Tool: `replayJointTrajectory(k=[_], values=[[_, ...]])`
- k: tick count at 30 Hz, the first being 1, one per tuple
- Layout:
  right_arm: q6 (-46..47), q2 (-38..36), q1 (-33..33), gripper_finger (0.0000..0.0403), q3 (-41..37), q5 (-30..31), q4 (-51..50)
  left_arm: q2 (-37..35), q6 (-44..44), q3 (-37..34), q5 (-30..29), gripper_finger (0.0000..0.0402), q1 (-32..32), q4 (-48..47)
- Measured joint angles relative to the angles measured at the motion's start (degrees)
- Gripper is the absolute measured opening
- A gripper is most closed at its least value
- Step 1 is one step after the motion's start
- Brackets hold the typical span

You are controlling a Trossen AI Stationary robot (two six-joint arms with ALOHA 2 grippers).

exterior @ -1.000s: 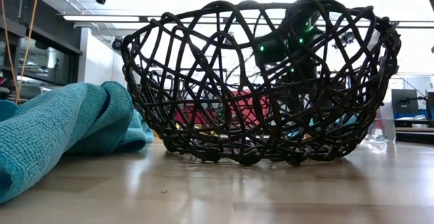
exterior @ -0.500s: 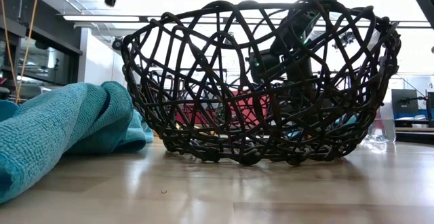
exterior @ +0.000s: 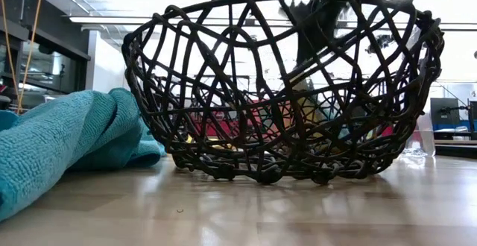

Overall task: Sort microfiber towel by color & place in baskets
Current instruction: Put the right yellow towel into the black basket

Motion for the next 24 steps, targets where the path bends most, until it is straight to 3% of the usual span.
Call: replayJointTrajectory(k=[5, 10, 19, 24], values=[[-0.56, -9.28, -0.93, 0.0001, 4.68, 5.91, -0.20, 0.03, 3.02, 0.00, -1.19, 0.0223, 0.02, -0.07], [-2.12, -14.95, -1.66, 0.0001, 8.61, 6.97, 1.70, 0.19, 3.82, -0.02, -2.15, 0.0223, 0.02, -0.25], [-8.36, -15.97, 0.63, 0.0000, 14.38, -4.92, 14.74, 0.17, 5.64, -0.02, -9.77, 0.0223, 0.02, -0.23], [-11.00, -15.87, 4.83, 0.0000, 16.54, -14.26, 24.66, 0.19, 5.64, -0.02, -10.60, 0.0223, 0.02, -0.27]])
